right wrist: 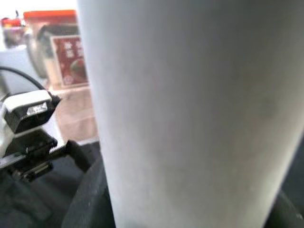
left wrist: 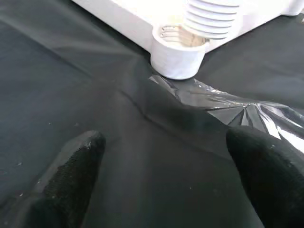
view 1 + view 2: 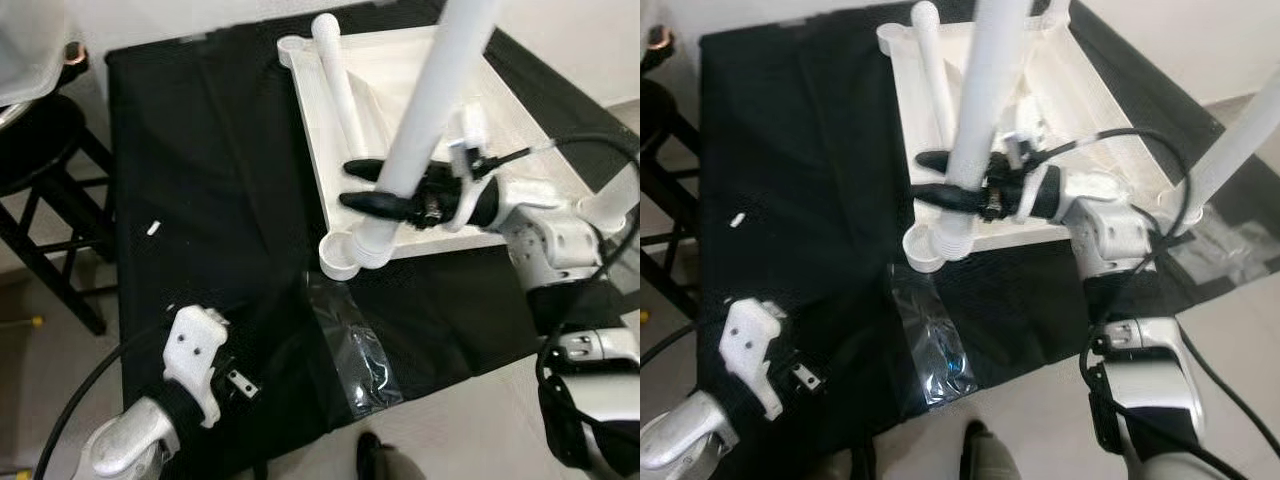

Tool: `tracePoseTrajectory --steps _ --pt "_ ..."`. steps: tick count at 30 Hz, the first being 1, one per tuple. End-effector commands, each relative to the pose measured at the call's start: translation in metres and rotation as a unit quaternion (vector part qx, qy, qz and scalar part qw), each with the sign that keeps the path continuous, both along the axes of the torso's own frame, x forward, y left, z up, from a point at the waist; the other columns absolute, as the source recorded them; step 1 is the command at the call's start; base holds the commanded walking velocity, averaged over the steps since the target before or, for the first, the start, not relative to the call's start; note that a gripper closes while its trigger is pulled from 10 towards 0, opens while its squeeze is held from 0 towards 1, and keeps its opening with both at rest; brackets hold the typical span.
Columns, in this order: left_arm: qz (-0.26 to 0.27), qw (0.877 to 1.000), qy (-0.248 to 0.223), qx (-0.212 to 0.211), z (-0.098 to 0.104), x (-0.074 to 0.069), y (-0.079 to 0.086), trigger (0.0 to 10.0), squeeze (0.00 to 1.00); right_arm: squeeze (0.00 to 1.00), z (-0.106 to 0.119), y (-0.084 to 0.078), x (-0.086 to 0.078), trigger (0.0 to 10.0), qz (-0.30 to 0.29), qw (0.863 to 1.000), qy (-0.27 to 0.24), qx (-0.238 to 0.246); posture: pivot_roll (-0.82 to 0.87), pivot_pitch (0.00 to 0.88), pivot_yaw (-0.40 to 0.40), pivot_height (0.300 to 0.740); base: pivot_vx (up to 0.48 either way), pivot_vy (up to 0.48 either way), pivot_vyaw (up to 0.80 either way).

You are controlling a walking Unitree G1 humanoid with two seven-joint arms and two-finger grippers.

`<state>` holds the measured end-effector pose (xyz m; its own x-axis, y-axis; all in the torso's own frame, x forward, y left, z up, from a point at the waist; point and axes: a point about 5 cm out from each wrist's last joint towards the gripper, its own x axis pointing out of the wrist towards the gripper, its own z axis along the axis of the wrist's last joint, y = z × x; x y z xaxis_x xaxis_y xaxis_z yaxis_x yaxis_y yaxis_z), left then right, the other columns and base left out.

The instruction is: Building children table

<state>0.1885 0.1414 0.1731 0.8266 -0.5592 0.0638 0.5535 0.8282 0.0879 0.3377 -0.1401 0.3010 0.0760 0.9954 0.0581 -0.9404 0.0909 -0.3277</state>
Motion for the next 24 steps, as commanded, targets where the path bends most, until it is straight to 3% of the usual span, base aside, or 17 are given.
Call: tracePoseTrajectory --steps 1,8,12,21,24 --pt "0.011 1.000 -0.012 0.000 0.003 -0.009 -0.001 10.0 0.00 0.00 -0.002 0.007 -0.005 10.0 0.038 0.999 -0.006 -0.030 0.05 0.473 0.003 0.740 0.000 0.000 0.00" --pt "0.020 1.000 -0.019 0.001 0.007 -0.019 -0.006 10.0 0.00 0.00 0.013 0.019 -0.007 10.0 0.087 0.995 -0.031 -0.045 0.04 0.501 -0.007 0.740 0.000 0.000 0.00" --pt "0.025 0.999 -0.021 0.007 0.006 -0.030 -0.014 10.0 0.00 0.00 0.031 0.033 -0.012 10.0 0.153 0.985 -0.047 -0.062 0.03 0.510 -0.031 0.740 0.000 0.000 0.00" --pt "0.027 0.999 -0.022 0.006 0.007 -0.034 -0.017 10.0 0.00 0.00 0.032 0.040 -0.017 10.0 0.182 0.978 -0.041 -0.088 0.03 0.515 -0.045 0.740 0.000 0.000 0.00" --pt "0.031 0.999 -0.025 0.006 0.008 -0.034 -0.018 10.0 0.00 0.00 0.026 0.047 -0.022 10.0 0.203 0.970 -0.044 -0.127 0.02 0.518 -0.048 0.740 0.000 0.000 0.00"
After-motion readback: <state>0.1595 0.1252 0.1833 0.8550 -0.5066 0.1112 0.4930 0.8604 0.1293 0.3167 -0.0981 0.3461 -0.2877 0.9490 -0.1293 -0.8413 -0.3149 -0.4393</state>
